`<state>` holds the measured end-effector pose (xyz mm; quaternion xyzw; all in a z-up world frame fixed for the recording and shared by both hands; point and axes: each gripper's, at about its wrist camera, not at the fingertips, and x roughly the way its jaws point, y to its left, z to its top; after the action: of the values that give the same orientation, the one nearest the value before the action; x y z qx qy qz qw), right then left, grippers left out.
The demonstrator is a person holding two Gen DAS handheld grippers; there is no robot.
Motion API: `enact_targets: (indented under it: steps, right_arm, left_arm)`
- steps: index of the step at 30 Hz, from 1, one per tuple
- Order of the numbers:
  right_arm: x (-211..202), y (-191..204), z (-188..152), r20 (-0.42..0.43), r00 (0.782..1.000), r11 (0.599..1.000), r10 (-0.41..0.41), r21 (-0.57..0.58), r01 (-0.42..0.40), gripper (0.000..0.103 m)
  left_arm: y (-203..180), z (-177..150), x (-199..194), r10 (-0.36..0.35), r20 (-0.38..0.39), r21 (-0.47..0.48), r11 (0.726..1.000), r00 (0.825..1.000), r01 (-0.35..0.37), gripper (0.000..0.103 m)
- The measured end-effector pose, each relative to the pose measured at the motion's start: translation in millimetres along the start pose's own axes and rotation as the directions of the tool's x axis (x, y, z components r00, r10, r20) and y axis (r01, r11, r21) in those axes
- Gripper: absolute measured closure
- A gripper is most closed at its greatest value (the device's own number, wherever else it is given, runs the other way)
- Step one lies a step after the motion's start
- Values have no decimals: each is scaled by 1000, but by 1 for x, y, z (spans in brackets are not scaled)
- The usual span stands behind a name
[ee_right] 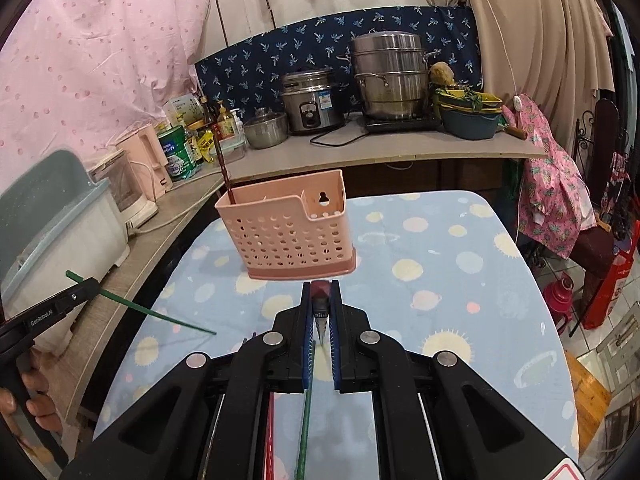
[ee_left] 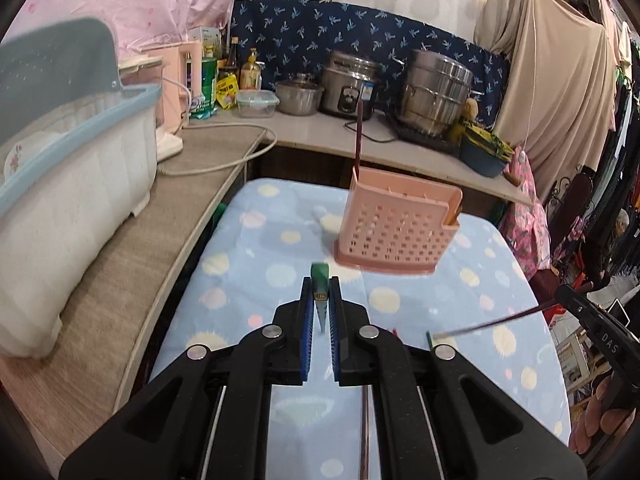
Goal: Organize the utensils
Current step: 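Lift both chopsticks and carry them over the pink basket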
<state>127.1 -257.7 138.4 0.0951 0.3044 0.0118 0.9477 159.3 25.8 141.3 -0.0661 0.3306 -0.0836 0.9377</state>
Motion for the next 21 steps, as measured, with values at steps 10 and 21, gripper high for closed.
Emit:
enact_targets:
  steps: [10,21]
  right_arm:
    - [8,2,67,91,995,999,39,22,-41,96]
    - [14,19,164,235,965,992,113,28,-123,96]
  left_arm:
    - [-8,66,13,-42,71,-28,999,997,44,96]
    - [-25,157,2,-78,242,-43,995,967,91,96]
